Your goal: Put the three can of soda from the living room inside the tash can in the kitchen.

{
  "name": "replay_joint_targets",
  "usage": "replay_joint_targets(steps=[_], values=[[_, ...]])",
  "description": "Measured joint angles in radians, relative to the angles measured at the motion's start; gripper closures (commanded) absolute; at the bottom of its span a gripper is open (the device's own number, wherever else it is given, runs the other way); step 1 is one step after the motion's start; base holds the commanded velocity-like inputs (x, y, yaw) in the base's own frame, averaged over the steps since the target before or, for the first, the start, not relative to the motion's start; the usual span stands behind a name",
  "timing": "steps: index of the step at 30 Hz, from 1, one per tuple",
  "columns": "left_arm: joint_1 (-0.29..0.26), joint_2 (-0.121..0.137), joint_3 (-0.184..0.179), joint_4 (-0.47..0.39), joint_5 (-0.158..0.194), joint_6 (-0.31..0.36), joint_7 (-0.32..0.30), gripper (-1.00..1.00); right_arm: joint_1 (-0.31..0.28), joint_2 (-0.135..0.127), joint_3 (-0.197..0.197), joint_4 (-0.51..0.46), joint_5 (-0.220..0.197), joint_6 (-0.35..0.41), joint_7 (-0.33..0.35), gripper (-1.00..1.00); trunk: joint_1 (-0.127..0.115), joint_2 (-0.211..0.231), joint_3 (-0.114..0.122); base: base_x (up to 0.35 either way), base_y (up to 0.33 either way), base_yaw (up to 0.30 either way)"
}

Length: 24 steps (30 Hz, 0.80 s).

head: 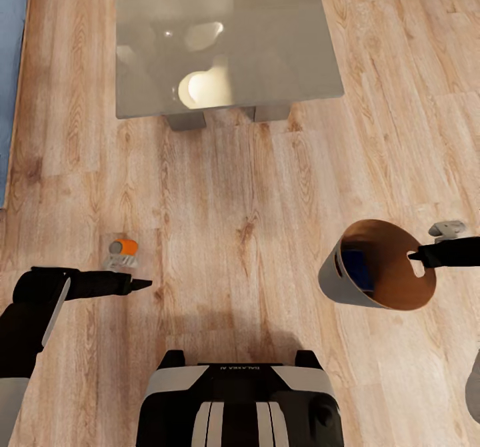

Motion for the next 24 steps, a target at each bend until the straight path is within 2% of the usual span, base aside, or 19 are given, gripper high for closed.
replay_joint_targets(steps=[2,4,7,13,21,24], values=[[0.007,-0.009,0.002,-0.004,-0.010,0.000,0.007,-1.00,0.009,0.017,0.000,0.001,-0.002,0.004,0.001,1.00,-0.008,0.014,0.006,0.000,0.000,0.000],[-0.004,-0.021,-0.009,-0.001,0.004,0.000,-0.005,-1.00,0.021,0.028,0.011,0.014,0.015,-0.001,-0.001,1.00,-0.008,0.014,0.006,0.000,0.000,0.000],[-0.010,-0.038,-0.022,-0.003,0.019,0.000,-0.014,-1.00,0.040,0.045,0.008,0.029,0.011,-0.002,0.000,1.00,-0.008,0.014,0.006,0.000,0.000,0.000],[-0.010,-0.038,-0.023,-0.003,0.018,0.000,-0.014,-1.00,0.077,0.078,0.008,0.061,0.012,-0.002,0.000,1.00,-0.008,0.014,0.006,0.000,0.000,0.000],[-0.008,-0.037,-0.022,-0.005,0.018,0.000,-0.015,-1.00,0.079,0.081,0.007,0.105,0.013,-0.003,-0.001,1.00,-0.008,0.014,0.006,0.000,0.000,0.000],[0.004,-0.053,-0.020,-0.014,0.014,0.000,-0.007,-1.00,0.097,0.097,-0.009,0.093,0.009,-0.019,0.000,1.00,-0.019,0.035,0.016,0.000,0.000,0.000]])
